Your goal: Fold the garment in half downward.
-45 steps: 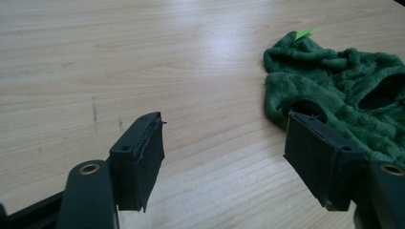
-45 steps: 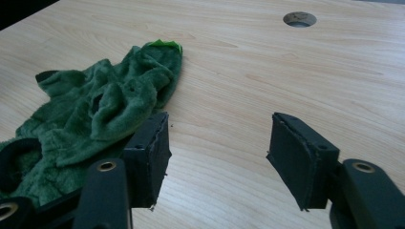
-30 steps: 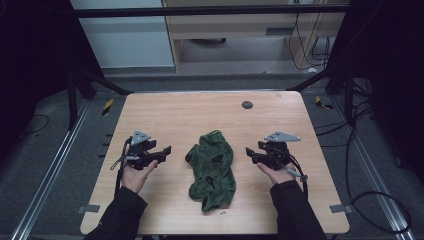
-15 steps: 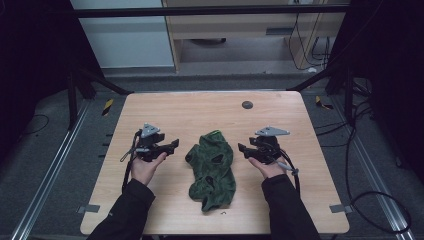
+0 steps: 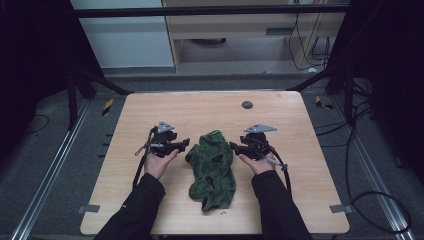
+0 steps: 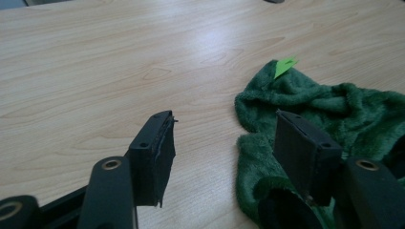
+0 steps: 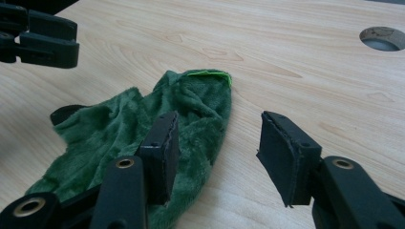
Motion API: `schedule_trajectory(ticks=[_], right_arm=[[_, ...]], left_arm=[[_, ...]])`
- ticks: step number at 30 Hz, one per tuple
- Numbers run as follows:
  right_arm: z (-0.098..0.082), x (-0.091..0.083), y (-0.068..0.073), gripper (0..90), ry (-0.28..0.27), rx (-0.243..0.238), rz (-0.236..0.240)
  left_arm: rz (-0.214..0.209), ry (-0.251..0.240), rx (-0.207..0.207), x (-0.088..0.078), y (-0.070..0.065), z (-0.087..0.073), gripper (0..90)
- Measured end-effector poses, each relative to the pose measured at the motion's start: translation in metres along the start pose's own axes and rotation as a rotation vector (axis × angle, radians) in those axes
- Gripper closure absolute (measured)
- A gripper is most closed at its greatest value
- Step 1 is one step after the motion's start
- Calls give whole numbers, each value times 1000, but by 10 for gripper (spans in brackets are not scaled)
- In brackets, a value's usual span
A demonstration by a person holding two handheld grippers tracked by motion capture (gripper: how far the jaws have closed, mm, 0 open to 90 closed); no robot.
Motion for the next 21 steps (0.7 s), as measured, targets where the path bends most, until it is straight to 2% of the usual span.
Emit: schedule_trajectory(ticks=[4, 7, 8, 9, 12, 15, 21], right_arm=[[0, 11, 1, 482, 14, 22, 7], [-2, 17, 3, 484, 26, 20, 14], [-3, 20, 4, 486, 33, 16, 12], [-4, 21, 4, 489, 37, 13, 12], [-8, 29, 4, 503, 61, 18, 11], [-13, 35, 5, 523, 81, 11, 14], [-23, 45, 9, 565, 122, 3, 26]], left_arm=[[-12, 32, 12, 14, -4, -3, 411], [-7, 53, 30, 21, -5, -6, 415], [-21, 74, 33, 27, -6, -10, 419], [-21, 74, 33, 27, -6, -10, 422], [-35, 111, 24, 37, -8, -19, 446], [-34, 133, 31, 40, -7, -23, 463], [-63, 175, -3, 48, -8, -33, 497]])
Point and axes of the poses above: each handheld gripper's, and its own axes: x roughly forward along the jaws, z roughly out of its top, y roughly to its left, the point moved 10 cm from there along x, roughly forward along the jaws, and after that the axes turned 8 degrees about -z, right-handed, at the moved point
